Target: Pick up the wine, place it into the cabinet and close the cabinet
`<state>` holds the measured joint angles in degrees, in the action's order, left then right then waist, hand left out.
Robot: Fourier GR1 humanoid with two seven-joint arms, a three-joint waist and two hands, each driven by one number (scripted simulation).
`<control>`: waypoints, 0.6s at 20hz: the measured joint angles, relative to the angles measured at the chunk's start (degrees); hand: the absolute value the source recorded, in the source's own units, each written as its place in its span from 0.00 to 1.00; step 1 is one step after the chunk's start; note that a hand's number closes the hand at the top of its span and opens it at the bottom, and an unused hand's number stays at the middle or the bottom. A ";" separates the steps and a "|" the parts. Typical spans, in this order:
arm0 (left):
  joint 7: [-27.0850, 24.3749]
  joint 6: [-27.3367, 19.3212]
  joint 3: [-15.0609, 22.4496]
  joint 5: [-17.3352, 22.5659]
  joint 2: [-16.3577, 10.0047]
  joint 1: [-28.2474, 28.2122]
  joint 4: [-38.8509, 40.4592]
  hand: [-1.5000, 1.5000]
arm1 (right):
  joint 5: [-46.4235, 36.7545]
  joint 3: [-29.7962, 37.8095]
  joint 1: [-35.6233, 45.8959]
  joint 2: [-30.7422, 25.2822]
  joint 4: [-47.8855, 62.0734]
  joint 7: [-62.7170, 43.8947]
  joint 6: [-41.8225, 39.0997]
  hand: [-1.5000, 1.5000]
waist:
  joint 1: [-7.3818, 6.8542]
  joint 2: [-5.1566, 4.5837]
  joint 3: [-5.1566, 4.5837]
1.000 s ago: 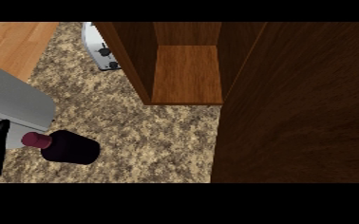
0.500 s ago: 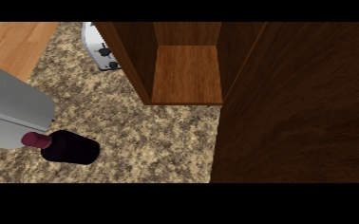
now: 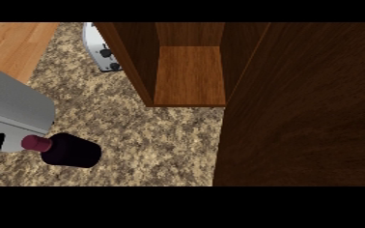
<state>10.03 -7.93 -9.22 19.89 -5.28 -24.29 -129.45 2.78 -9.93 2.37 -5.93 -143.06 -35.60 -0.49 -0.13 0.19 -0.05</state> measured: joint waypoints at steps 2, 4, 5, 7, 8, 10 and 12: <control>-1.82 1.96 -1.30 1.04 0.10 0.19 2.99 0.00 | 0.03 0.52 -0.09 -0.15 0.12 0.41 -0.45 0.00 | 0.04 -0.04 0.00; -4.00 3.38 -1.93 1.41 0.77 0.37 5.72 0.00 | 0.09 0.80 -0.33 -0.28 0.00 0.36 -0.65 0.00 | 0.13 -0.04 0.02; -4.68 3.53 -2.15 1.25 1.00 0.98 7.13 0.00 | 0.11 0.57 -0.46 -0.29 -0.11 0.03 -0.60 0.00 | 0.22 -0.05 0.02; -6.77 4.64 -3.16 1.26 1.30 1.28 9.83 0.00 | 0.05 0.43 -0.11 -0.08 -0.05 -0.06 -0.34 0.00 | 0.21 -0.07 0.02; -7.80 4.88 -3.44 0.89 1.58 1.43 11.07 0.00 | 0.12 0.70 -0.74 -0.23 -0.09 0.59 -0.86 0.00 | 0.26 -0.06 0.02; -9.54 5.65 -4.49 0.75 1.56 2.36 13.68 0.00 | 0.01 0.19 0.41 0.12 -0.02 -0.31 -0.10 0.00 | 0.23 -0.08 0.03; -12.05 6.91 -5.68 0.79 1.59 3.08 17.33 0.00 | -0.06 0.14 0.35 0.23 0.03 -0.03 -0.04 0.00 | 0.25 -0.09 0.03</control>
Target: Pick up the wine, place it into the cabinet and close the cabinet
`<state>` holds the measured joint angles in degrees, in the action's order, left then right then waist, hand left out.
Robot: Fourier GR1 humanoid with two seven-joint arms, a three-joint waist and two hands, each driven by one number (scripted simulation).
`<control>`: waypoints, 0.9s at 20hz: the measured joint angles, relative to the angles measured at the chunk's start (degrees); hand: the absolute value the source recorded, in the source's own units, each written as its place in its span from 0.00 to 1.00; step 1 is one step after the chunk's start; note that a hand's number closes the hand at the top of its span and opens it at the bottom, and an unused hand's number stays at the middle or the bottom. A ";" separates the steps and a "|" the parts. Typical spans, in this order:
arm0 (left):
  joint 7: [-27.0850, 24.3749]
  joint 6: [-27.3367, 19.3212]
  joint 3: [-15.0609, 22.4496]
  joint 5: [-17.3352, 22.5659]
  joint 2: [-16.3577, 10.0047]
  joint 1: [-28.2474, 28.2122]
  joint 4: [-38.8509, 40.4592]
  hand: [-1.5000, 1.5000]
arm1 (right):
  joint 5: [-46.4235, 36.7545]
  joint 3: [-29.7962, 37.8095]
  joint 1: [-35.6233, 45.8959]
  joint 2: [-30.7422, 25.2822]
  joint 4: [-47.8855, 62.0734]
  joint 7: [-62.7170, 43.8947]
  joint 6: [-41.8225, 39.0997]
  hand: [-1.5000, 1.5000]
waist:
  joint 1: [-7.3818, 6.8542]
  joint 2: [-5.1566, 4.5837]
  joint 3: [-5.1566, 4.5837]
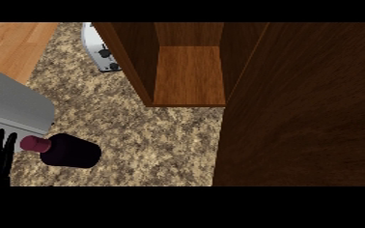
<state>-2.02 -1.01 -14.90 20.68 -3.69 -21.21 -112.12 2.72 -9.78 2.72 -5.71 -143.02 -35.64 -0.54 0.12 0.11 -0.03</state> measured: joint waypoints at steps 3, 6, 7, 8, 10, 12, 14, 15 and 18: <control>-1.85 0.94 -0.53 -0.52 0.60 0.17 2.50 0.00 | 0.08 1.22 0.96 -0.20 0.12 -0.41 -0.14 0.00 | -0.05 -0.01 0.01; -4.54 2.12 -0.48 -1.41 1.54 -0.04 5.36 0.00 | 0.11 0.49 -0.38 -0.16 -0.13 -0.32 -0.45 0.00 | 0.05 0.01 0.01; -5.00 2.83 -1.13 -1.05 1.07 0.49 6.63 0.00 | 0.11 0.57 -0.77 -0.19 -0.12 0.05 -0.69 0.00 | 0.06 0.00 0.01; -6.25 3.05 -1.03 -1.66 1.37 0.95 8.17 0.00 | 0.01 0.05 0.12 0.13 -0.06 -0.56 -0.07 0.00 | 0.04 -0.01 0.02; -7.23 3.59 -0.91 -2.11 1.74 0.85 9.29 0.00 | -0.01 0.14 1.36 0.06 -0.13 -1.97 0.47 0.00 | 0.00 0.00 0.01; -8.71 4.45 -1.04 -2.51 1.73 1.50 11.82 0.00 | 0.10 1.43 1.81 -0.41 -0.13 -2.07 0.11 0.00 | 0.03 -0.01 0.00; -9.31 5.28 -1.02 -2.65 1.54 2.21 13.42 0.00 | 0.21 2.27 1.75 -0.67 -0.08 -1.78 -0.47 0.00 | 0.03 -0.02 0.01; -9.10 5.46 -1.26 -2.50 1.10 3.31 14.53 0.00 | 0.25 2.42 2.23 -0.68 -0.10 -2.28 -0.30 0.00 | 0.07 -0.02 0.02; -10.95 7.18 -1.92 -2.14 0.64 4.09 17.69 0.00 | 0.23 1.54 1.93 -0.18 -0.17 -2.32 -0.03 0.00 | 0.10 -0.01 0.01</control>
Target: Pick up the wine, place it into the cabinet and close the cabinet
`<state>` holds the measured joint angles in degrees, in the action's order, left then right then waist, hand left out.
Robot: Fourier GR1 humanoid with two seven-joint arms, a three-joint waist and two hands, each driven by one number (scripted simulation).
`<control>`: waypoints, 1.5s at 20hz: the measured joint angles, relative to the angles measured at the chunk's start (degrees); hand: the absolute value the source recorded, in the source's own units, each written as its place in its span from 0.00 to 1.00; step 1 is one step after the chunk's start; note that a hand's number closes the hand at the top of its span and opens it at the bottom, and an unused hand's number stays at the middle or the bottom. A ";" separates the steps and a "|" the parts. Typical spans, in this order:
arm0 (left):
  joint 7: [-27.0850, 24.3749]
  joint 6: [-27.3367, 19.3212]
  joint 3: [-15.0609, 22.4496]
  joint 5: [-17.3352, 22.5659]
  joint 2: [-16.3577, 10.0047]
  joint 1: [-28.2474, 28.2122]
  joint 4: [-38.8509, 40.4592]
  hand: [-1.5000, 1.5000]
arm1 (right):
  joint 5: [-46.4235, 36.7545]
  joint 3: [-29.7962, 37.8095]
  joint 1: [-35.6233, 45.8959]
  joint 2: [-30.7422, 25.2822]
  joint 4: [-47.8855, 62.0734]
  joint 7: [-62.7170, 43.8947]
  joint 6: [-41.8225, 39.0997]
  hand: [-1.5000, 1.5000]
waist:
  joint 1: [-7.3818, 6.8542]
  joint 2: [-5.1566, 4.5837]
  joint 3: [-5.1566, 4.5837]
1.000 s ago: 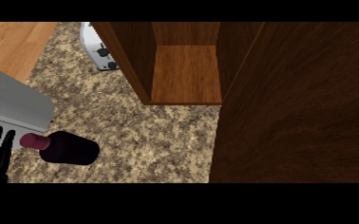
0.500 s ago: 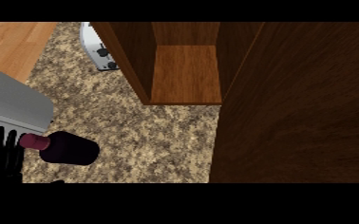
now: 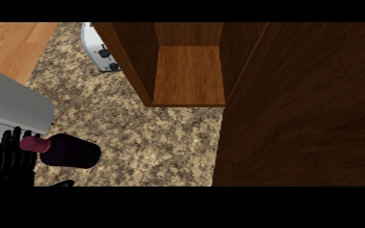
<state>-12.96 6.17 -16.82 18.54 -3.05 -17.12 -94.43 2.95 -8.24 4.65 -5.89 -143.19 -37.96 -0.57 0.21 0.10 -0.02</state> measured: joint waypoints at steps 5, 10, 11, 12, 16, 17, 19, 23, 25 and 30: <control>-4.74 2.12 -0.37 -0.59 0.52 0.46 5.28 0.00 | 0.09 0.79 1.05 -0.29 0.05 -0.83 -0.05 0.00 | -0.05 -0.01 0.01; -6.31 2.08 -0.61 -1.48 0.47 2.19 8.72 0.00 | 0.13 -0.36 -0.50 0.06 -0.09 0.10 -0.59 0.00 | 0.03 0.00 0.01; -6.13 2.03 -0.69 -1.43 0.27 2.86 9.16 0.00 | 0.13 -0.19 0.01 0.11 -0.06 -0.12 -0.41 0.00 | 0.01 0.00 0.01; -6.37 2.24 -0.99 -1.37 -0.05 3.19 9.91 0.00 | 0.11 -0.07 0.81 0.21 -0.05 -0.62 0.02 0.00 | -0.01 0.00 0.01; -8.94 2.58 -1.40 -2.10 -0.43 5.79 15.08 0.00 | 0.11 -0.52 0.02 0.39 -0.05 0.15 -0.34 0.00 | 0.07 -0.01 0.01; -9.31 2.70 -1.33 -2.24 -0.43 5.79 15.52 0.00 | 0.14 0.08 0.17 0.36 0.10 0.29 -0.56 0.00 | 0.01 -0.02 0.00; -10.34 3.53 -1.42 -2.29 -0.54 5.46 17.14 0.00 | 0.19 0.43 -0.47 0.25 0.05 0.67 -0.86 0.00 | 0.02 -0.01 0.00; -11.69 4.06 -1.90 -2.20 -1.10 7.03 20.50 0.00 | 0.05 -0.37 0.30 0.50 0.10 -0.16 -0.39 0.00 | -0.03 -0.02 0.01; -11.30 4.32 -2.00 -1.81 -1.41 7.92 21.65 0.00 | -0.05 -0.78 0.48 0.70 0.13 -0.28 -0.15 0.00 | -0.04 -0.02 0.01; -15.44 5.92 -1.92 -2.53 -1.52 9.50 27.31 0.00 | -0.07 0.06 0.56 0.24 0.10 -0.32 -0.44 0.00 | 0.04 -0.03 0.00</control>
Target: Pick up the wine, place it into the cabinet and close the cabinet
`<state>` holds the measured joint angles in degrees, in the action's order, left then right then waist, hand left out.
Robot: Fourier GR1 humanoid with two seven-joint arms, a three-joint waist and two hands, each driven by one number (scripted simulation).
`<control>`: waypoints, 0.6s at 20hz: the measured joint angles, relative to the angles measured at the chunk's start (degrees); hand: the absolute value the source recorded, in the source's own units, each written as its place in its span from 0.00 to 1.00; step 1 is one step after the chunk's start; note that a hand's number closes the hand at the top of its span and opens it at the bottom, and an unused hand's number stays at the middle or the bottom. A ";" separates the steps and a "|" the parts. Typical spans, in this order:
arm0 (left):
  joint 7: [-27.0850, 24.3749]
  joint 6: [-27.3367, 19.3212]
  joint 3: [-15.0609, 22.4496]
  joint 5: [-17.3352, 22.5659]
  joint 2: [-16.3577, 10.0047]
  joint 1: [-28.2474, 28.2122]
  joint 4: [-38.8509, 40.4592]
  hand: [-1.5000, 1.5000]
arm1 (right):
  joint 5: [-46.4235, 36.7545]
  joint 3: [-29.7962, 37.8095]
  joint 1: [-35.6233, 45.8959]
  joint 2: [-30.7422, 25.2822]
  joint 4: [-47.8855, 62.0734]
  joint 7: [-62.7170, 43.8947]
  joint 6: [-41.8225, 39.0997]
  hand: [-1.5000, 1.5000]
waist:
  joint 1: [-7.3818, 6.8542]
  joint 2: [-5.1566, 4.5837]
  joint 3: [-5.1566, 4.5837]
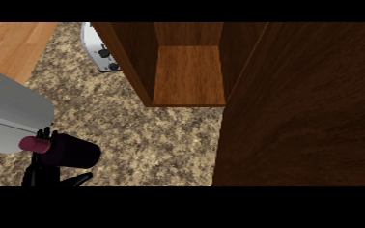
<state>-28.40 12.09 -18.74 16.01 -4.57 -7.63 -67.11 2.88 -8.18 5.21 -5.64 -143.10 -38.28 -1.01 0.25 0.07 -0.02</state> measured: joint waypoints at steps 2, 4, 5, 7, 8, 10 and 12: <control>-0.50 -0.18 -0.16 0.12 -0.03 0.92 1.45 0.00 | -0.25 -1.22 1.45 0.26 0.07 -1.45 0.87 0.00 | -0.05 0.00 0.00; -1.06 -0.16 -0.22 0.33 -0.10 1.80 2.40 0.00 | -0.21 -0.23 2.46 -0.05 0.16 -2.07 0.87 0.00 | -0.08 0.00 -0.01; -0.42 -0.04 -0.36 1.01 -0.20 1.94 1.73 0.00 | -0.19 0.15 2.69 -0.17 0.20 -2.20 0.77 0.00 | -0.11 0.00 0.00; -1.75 0.09 -0.82 1.28 -0.53 4.45 5.10 0.00 | -0.23 0.18 2.92 -0.06 0.31 -2.23 0.79 0.00 | -0.05 -0.01 0.00; -1.57 0.32 -0.72 1.61 -0.49 4.99 5.45 1.00 | -0.22 0.46 3.13 -0.12 0.33 -2.25 0.71 0.00 | -0.06 -0.01 0.00; -1.91 1.39 -0.53 2.27 -0.43 5.54 6.00 1.00 | -0.19 0.07 1.68 0.03 0.18 -1.54 0.30 0.00 | -0.01 0.01 0.01; -0.79 2.55 0.12 2.92 -0.56 5.38 4.88 1.00 | -0.23 -0.37 1.44 0.30 0.18 -1.47 0.45 0.00 | -0.06 0.03 0.02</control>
<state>-29.20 14.64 -18.63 18.93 -5.13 -2.24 -62.24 2.65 -8.55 6.65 -5.34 -142.91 -39.75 -0.56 0.19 0.09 0.00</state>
